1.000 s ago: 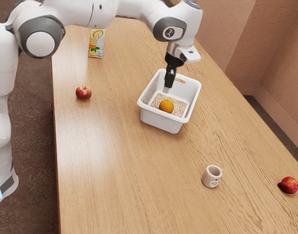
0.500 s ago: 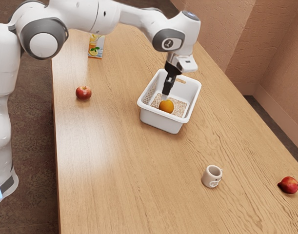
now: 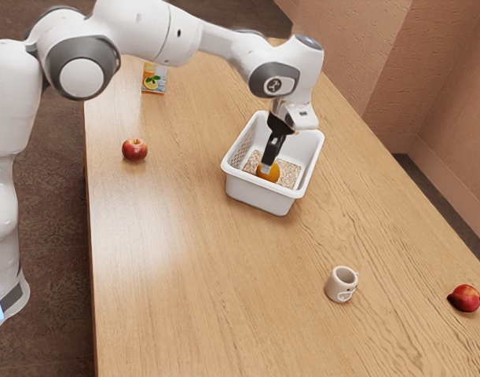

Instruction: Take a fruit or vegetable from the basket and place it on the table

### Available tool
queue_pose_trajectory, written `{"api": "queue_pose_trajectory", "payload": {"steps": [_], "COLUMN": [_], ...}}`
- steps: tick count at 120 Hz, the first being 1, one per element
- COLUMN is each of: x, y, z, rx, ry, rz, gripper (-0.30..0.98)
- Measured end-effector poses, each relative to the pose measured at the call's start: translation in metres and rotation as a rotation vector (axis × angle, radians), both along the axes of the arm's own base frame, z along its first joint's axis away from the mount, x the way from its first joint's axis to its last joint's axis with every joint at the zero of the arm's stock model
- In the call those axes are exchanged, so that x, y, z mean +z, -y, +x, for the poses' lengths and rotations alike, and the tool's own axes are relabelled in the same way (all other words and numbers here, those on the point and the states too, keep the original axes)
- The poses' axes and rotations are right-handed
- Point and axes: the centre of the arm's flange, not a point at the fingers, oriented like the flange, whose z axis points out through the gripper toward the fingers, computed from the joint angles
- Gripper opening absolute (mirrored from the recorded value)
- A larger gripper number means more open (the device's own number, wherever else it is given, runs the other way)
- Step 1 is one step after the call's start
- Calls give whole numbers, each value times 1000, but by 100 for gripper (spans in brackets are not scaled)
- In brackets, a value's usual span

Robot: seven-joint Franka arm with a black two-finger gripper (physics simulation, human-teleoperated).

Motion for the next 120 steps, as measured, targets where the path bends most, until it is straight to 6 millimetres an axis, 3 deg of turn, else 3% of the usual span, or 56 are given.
{"api": "queue_pose_trajectory", "payload": {"steps": [89, 120], "x": [-34, -44], "y": [-16, -18], "z": [7, 9], "rx": [-9, -10], "ry": [-40, -54], "rz": [-16, -20], "gripper": [69, 59]}}
